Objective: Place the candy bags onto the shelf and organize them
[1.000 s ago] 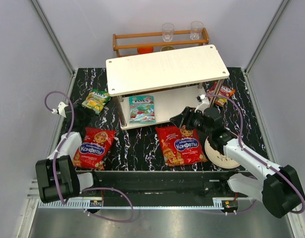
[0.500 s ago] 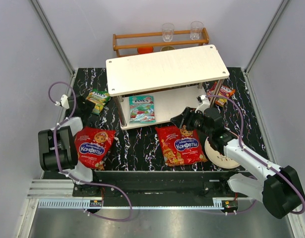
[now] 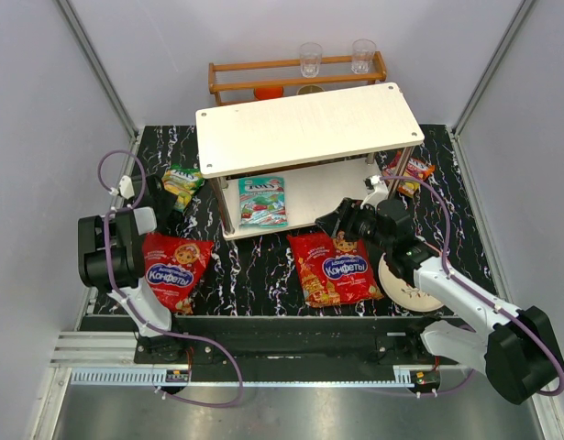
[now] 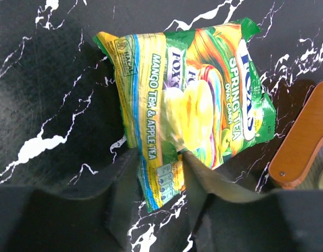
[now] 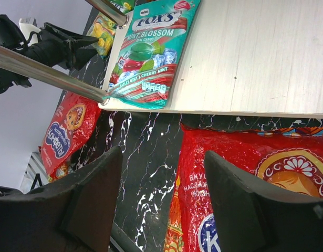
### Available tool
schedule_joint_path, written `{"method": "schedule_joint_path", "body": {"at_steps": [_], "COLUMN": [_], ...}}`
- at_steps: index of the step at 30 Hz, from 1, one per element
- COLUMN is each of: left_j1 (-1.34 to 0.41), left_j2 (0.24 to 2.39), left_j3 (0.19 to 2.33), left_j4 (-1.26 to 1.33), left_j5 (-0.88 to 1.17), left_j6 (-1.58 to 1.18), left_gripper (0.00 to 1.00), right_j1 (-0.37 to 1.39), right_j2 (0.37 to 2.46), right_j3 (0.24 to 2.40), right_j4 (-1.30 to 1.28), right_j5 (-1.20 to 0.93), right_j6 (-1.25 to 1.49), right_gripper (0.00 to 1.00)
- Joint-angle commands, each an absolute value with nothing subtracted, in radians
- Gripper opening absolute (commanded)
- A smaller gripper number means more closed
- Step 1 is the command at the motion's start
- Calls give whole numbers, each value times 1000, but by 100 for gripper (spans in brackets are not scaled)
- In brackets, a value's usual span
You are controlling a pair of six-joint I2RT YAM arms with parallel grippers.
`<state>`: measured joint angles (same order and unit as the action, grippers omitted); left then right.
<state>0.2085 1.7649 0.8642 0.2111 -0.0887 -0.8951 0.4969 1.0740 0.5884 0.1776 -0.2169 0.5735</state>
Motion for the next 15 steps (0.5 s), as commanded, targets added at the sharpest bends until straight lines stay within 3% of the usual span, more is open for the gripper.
{"method": "schedule_joint_path", "body": {"at_steps": [1,7,15], "left_j1": [215,212,213], "left_j2": [1775,1795,1622], "left_j3": [903,905,839], "left_j4": [264,288,295], "left_j5": [-77,-42,-35], "left_j6": [-890,-890,-902], "left_gripper": [37,0,0], "right_j1": [492,492,489], "right_j2": [1068,1052,1012], "right_j3": [592,588,581], "right_j4": [189,181,152], "right_j5": [-181,-178,-161], "right_j6": [555,560,552], "right_gripper": [73,72,73]}}
